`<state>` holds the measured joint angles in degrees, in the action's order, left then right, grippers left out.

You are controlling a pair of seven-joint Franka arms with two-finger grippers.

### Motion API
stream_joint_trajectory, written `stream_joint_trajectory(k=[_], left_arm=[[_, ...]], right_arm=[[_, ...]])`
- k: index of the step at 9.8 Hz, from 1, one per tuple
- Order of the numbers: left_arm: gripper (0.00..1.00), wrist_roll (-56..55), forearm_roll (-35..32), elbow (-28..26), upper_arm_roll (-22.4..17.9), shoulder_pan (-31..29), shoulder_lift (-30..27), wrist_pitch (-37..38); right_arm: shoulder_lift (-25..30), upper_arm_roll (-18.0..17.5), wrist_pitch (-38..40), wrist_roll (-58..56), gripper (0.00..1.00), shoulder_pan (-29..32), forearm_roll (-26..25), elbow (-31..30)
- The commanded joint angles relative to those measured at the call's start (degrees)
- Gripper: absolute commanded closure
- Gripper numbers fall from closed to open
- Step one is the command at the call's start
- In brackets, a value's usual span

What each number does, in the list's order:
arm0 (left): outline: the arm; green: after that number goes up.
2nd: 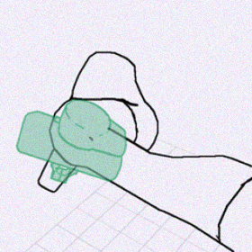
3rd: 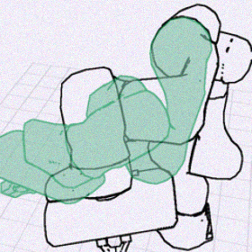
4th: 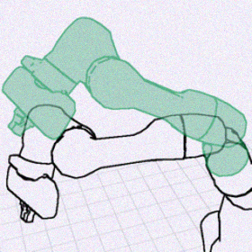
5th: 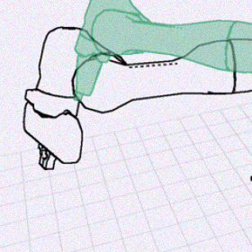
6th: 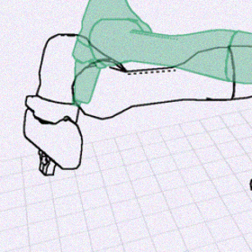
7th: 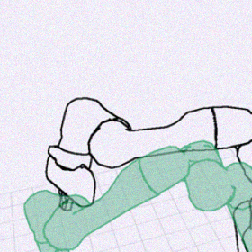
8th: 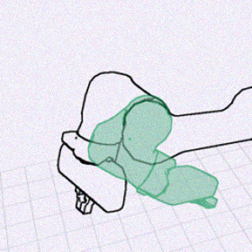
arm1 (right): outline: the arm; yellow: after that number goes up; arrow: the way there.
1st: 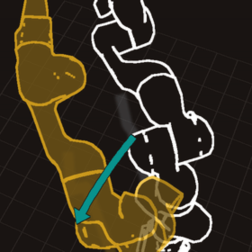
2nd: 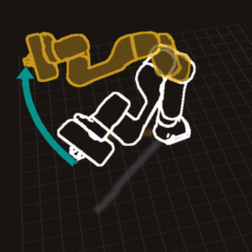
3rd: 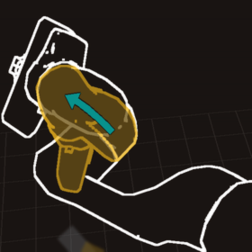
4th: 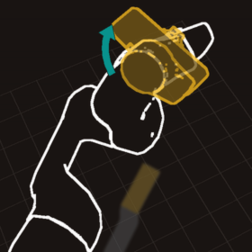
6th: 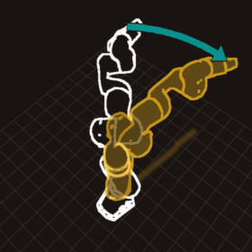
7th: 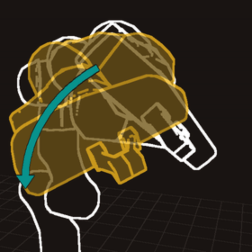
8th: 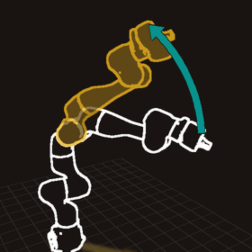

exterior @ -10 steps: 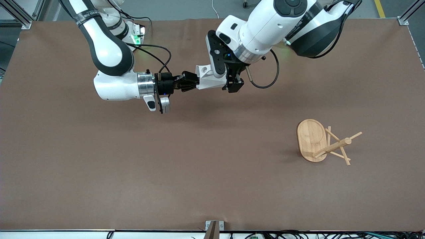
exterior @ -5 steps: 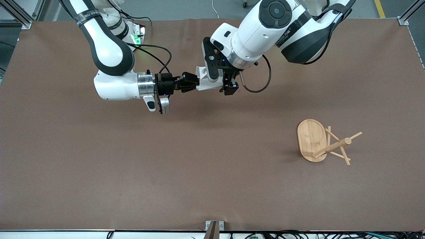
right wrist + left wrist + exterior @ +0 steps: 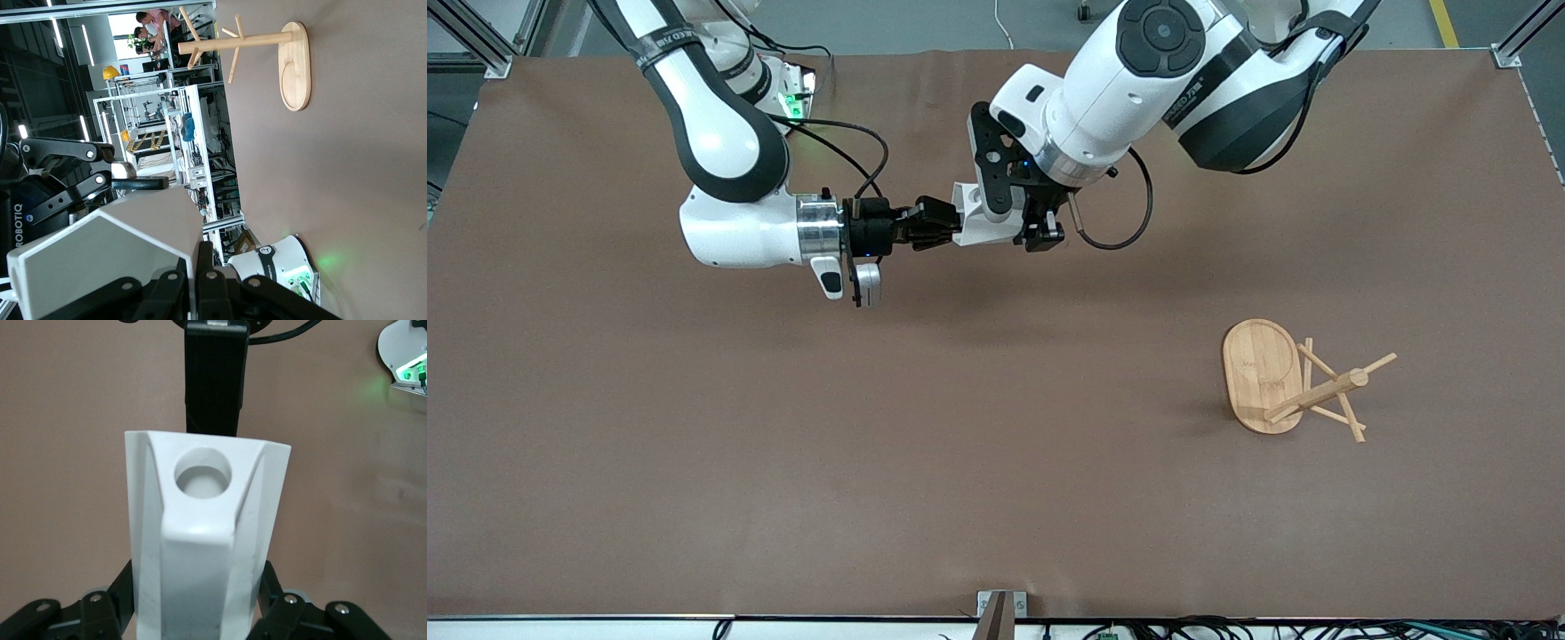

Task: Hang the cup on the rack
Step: 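Carry the cup with the left gripper while the right gripper withdraws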

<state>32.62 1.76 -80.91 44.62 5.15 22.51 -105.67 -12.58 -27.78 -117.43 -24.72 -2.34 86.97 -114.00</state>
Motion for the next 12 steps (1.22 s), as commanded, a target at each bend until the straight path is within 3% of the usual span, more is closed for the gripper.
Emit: stream_joint_trajectory(k=[1,2,3,6,9,12], left_arm=[[0.99,-0.01,-1.85,-1.27,-0.41,-1.20,0.43,-0.86],[0.99,-0.01,-1.85,-1.27,-0.50,-1.29,0.34,-0.77],[0.99,-0.01,-2.11,-1.27,-0.59,-1.29,0.34,-0.59],[0.99,0.16,-2.81,-1.27,-1.90,-1.38,0.08,-0.33],[0.99,0.08,-2.90,-1.27,-4.10,-1.38,0.08,-0.33],[0.99,-1.23,-3.25,-1.10,-5.42,-3.47,-0.19,0.02]], right_arm=[[1.60,-0.08,0.97,-1.13,0.80,-0.39,2.15,-1.31],[1.68,-0.08,0.97,-1.21,0.11,-0.39,2.06,-1.31],[1.68,-0.08,0.97,-1.21,0.00,-0.39,1.97,-1.22],[4.05,0.27,1.23,-0.43,0.00,1.71,-0.82,-1.31],[4.14,1.32,1.23,7.37,0.00,7.85,-17.03,-0.35],[7.30,11.22,1.32,14.24,0.00,8.05,-31.99,-0.60]])
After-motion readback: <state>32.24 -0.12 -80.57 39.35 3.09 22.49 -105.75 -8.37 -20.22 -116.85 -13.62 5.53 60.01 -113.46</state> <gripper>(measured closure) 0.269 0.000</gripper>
